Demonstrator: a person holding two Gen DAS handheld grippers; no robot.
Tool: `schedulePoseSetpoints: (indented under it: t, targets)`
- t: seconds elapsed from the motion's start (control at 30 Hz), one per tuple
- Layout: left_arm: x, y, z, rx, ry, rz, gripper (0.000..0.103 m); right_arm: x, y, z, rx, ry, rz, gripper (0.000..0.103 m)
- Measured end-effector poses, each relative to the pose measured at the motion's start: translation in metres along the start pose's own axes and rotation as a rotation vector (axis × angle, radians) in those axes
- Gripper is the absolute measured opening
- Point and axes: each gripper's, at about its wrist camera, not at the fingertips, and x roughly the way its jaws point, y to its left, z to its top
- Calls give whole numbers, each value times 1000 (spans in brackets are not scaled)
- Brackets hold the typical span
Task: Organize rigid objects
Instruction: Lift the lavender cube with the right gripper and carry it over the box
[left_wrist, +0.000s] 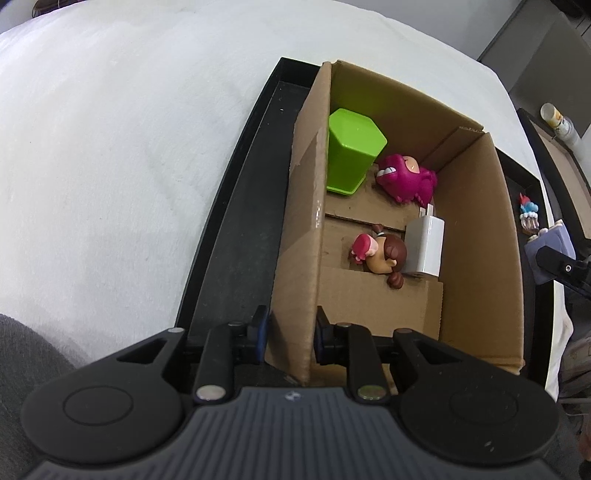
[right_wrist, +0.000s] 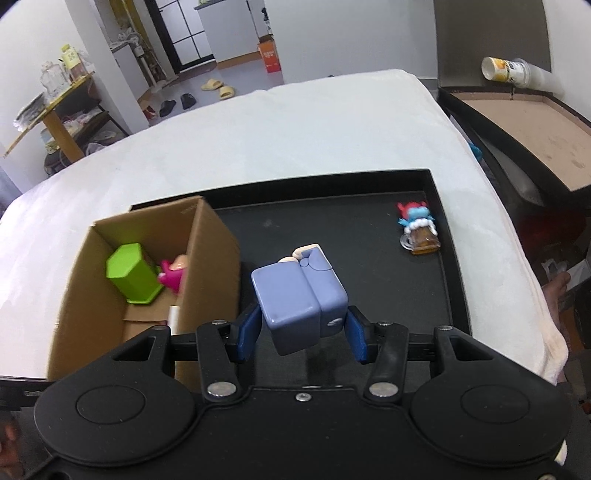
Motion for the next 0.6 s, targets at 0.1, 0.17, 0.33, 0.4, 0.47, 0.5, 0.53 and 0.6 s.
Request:
schedulePoseSetpoints:
  t: [0.1, 0.17, 0.33, 0.4, 0.47, 0.5, 0.53, 0.6]
  targets:
    - [-3, 2, -1, 0, -6, -7, 22, -4, 8, 2, -9, -7, 10, 48]
    - [-3, 3, -2, 8, -7, -8, 21, -6, 12, 4, -10, -13, 17, 48]
    - [-1, 7, -2, -9, -9, -17, 20, -13, 24, 7, -9, -22, 34, 48]
    - [-2, 7, -2, -7, -11, -20, 20, -15, 29, 9, -18, -28, 36, 48]
    - [-1, 8, -2, -10, -9, -24, 20, -18, 34, 10, -23, -32, 38, 48]
    - [-2, 9, -2, -12, -9, -26, 20, -19, 36, 10, -26, -36, 37, 48]
    - [-2, 9, -2, -13, -8, -28, 20, -20, 38, 11, -28, -40, 38, 48]
    - [-2, 10, -2, -12, -9, -28, 20, -22, 42, 12, -31, -43, 45, 48]
